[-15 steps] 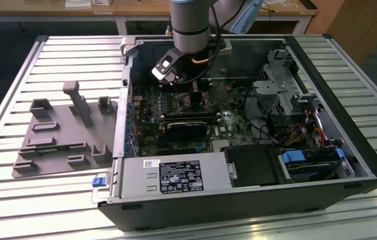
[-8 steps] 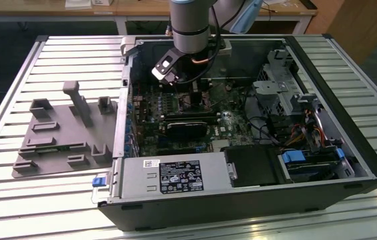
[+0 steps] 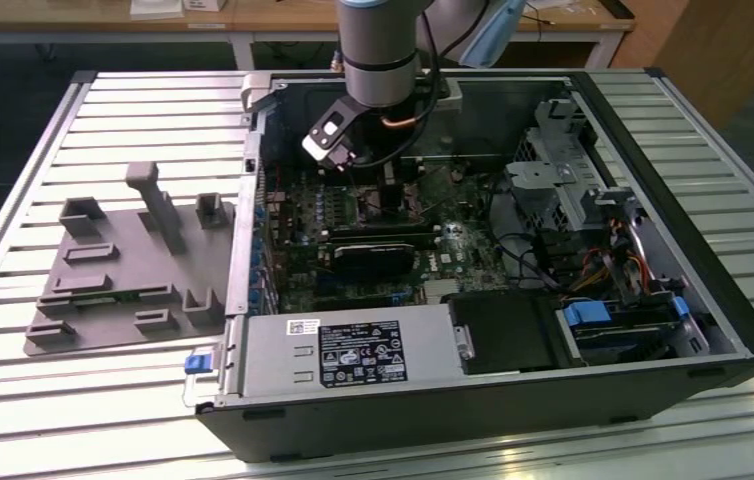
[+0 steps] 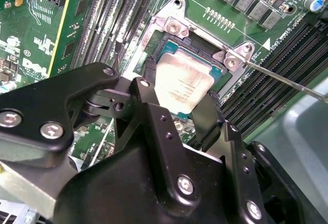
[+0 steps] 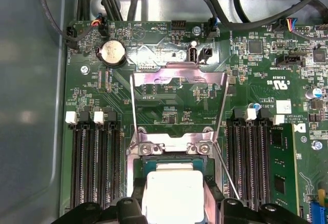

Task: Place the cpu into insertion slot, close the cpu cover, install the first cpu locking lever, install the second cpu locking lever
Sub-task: 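Place the cpu into insertion slot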

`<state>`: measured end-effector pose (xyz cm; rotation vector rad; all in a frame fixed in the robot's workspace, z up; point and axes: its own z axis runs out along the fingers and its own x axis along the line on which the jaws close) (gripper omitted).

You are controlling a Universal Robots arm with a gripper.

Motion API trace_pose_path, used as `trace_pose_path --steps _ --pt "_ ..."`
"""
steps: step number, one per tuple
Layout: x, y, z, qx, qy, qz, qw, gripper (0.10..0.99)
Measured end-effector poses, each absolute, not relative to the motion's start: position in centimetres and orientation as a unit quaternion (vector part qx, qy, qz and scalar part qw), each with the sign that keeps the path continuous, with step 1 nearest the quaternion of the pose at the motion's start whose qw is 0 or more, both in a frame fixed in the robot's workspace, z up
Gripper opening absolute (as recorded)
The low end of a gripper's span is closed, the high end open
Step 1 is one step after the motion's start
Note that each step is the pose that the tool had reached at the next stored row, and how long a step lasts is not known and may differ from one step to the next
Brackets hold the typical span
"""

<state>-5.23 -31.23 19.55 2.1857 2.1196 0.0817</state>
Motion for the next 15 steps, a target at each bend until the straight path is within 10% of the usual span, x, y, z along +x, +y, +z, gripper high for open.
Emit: trace_pose_path --steps 15 --pt "-5.26 -31.22 19.44 0.717 0.695 0.027 0.048 0.541"
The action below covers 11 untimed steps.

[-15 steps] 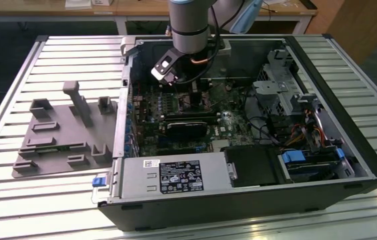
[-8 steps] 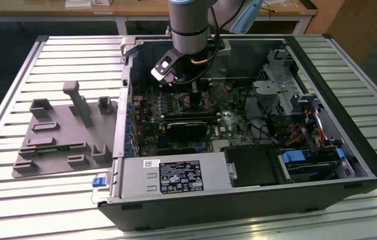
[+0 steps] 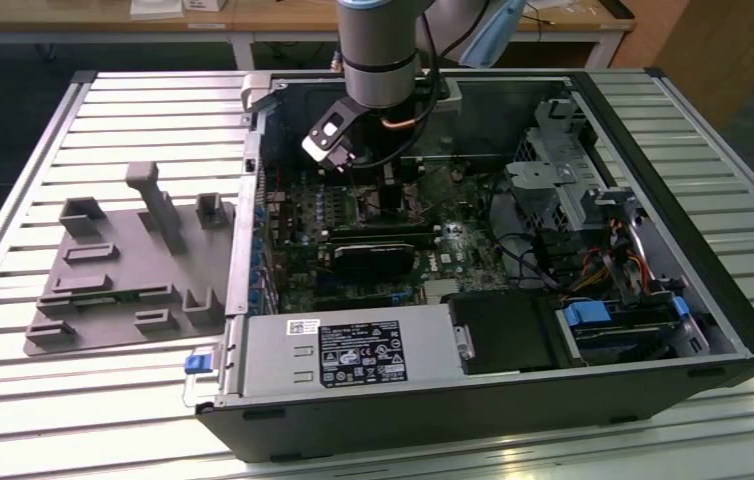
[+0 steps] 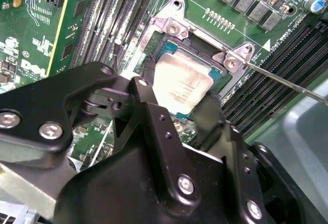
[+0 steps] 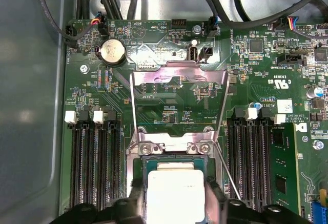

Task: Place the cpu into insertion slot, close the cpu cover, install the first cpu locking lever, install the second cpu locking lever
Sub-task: 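Place the cpu into insertion slot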

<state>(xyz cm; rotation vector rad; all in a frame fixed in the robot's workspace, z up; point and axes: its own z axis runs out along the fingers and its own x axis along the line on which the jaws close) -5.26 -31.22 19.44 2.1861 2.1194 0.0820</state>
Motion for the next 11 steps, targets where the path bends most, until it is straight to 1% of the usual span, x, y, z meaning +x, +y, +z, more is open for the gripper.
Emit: trace_pose_path --steps 1,2,11 --pt "-5.26 -31.23 19.44 0.717 0.695 0.027 0.048 0.541" --pt "-5.26 -31.23 19.44 0.717 0.695 0.027 0.048 0.608" --pt "-5.26 -31.23 19.78 0.717 0.695 0.027 0.048 0.608"
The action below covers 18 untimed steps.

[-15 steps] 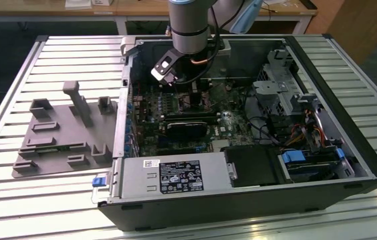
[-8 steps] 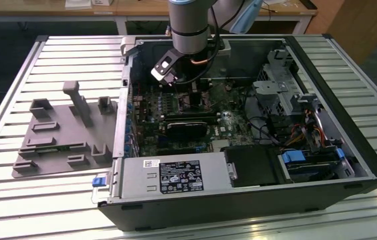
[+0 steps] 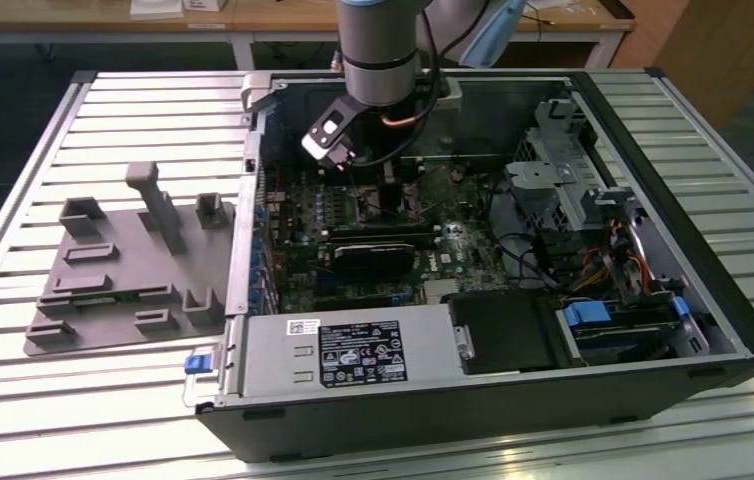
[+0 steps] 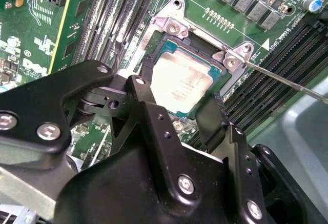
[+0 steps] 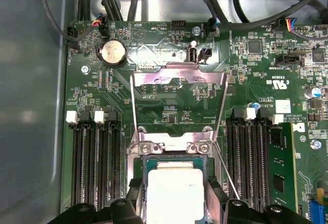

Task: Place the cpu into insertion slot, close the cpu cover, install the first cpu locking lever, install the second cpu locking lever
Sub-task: 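Place the cpu into insertion slot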

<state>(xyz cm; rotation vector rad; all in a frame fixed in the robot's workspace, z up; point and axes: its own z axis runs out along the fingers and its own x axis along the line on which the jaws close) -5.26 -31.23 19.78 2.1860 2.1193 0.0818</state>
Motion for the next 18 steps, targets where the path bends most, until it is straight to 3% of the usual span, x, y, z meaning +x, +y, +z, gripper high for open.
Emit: trace_pose_path --steps 15,17,18 --pt "-5.26 -31.23 20.7 0.717 0.695 0.027 0.048 0.608" --pt "-5.26 -31.23 20.7 0.717 0.695 0.027 0.048 0.592" --pt "-5.26 -31.23 20.71 0.717 0.695 0.027 0.048 0.529"
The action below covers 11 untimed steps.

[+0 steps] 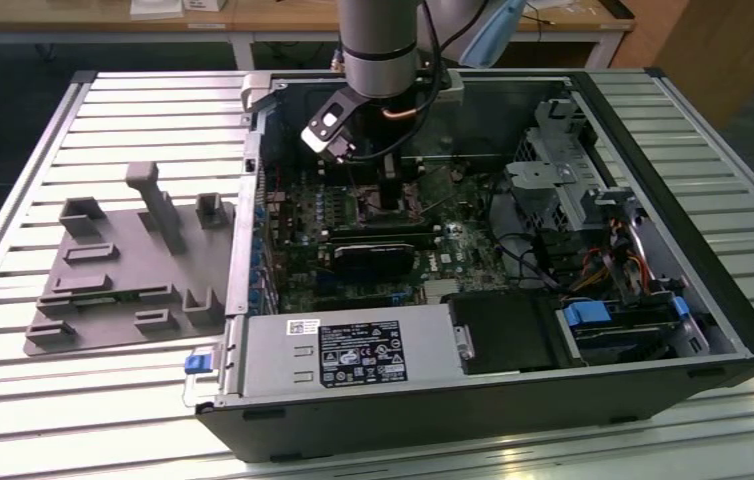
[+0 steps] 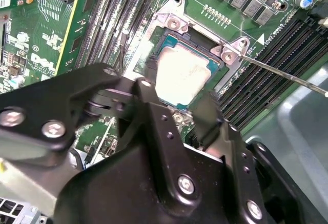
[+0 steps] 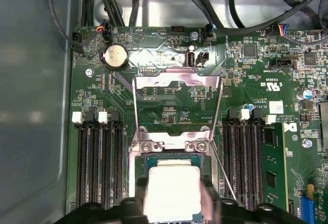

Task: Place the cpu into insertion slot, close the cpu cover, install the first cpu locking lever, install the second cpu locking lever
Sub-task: 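Place the cpu into insertion slot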

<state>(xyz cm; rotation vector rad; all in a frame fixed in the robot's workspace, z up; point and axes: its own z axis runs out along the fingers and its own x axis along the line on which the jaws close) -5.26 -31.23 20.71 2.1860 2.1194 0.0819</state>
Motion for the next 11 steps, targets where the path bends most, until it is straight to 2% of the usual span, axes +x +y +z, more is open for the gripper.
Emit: trace_pose_path --steps 1,3,4,6,7,8,9,11 --pt "-5.26 -31.23 20.71 0.717 0.695 0.027 0.048 0.529" --pt "-5.26 -31.23 20.71 0.717 0.695 0.027 0.048 0.408" --pt "-5.26 -31.23 20.72 0.717 0.695 0.027 0.048 0.408" --pt "-5.26 -31.23 20.72 0.717 0.695 0.027 0.048 0.294" --pt "-5.26 -31.23 20.72 0.717 0.695 0.027 0.048 0.294" --pt "-5.26 -31.23 20.73 0.717 0.695 0.027 0.048 0.235" --pt "-5.26 -31.23 20.73 0.717 0.695 0.027 0.048 0.235" --pt "-5.26 -31.23 20.73 0.717 0.695 0.027 0.048 0.118"
